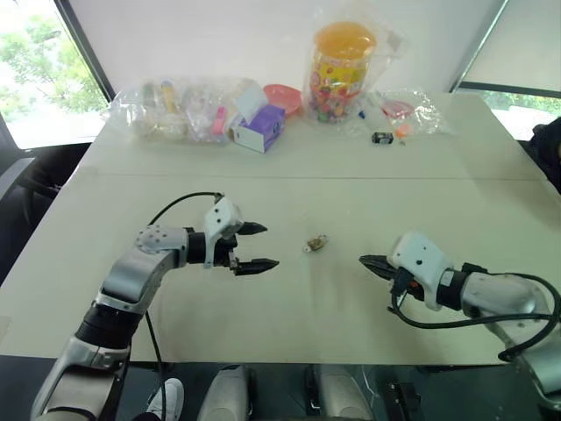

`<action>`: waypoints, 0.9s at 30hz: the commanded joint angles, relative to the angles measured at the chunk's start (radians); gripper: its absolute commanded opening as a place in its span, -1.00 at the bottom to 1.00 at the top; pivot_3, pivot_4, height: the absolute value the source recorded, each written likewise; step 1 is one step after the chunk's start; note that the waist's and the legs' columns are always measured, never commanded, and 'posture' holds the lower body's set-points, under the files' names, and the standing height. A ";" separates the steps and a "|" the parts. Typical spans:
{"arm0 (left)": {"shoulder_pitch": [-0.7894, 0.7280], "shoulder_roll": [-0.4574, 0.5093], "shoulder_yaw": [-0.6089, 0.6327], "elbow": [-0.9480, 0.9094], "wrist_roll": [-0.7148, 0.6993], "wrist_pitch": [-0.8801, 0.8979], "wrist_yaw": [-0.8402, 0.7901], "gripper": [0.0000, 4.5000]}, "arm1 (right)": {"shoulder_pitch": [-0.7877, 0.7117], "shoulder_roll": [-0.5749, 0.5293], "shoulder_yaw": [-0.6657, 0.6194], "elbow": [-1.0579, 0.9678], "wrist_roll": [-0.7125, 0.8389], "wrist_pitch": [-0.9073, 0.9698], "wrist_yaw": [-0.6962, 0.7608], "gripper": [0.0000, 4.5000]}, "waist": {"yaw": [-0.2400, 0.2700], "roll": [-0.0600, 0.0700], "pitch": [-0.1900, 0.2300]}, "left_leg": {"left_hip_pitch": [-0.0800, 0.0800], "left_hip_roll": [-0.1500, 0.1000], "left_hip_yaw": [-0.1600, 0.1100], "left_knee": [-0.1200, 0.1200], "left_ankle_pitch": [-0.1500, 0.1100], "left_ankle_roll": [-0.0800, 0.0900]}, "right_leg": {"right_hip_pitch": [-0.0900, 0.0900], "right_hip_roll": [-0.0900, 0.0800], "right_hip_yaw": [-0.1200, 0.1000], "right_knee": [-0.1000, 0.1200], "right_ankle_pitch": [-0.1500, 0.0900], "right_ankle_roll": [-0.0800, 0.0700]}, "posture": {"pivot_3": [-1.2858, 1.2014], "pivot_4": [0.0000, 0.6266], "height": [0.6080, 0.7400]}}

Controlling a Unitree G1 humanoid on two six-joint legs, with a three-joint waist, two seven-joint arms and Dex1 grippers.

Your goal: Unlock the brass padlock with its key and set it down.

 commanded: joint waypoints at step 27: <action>-0.022 -0.028 0.017 -0.006 -0.024 -0.016 -0.001 0.97 | -0.197 -0.106 0.092 0.213 -0.026 -0.168 0.177 -1.00 | 0.000 0.000 0.000 | 0.000 0.000 0.000 0.000 0.000 0.000 | 0.000 -0.001 0.000 0.000 0.000 0.000 | 0.03 -0.52 0.92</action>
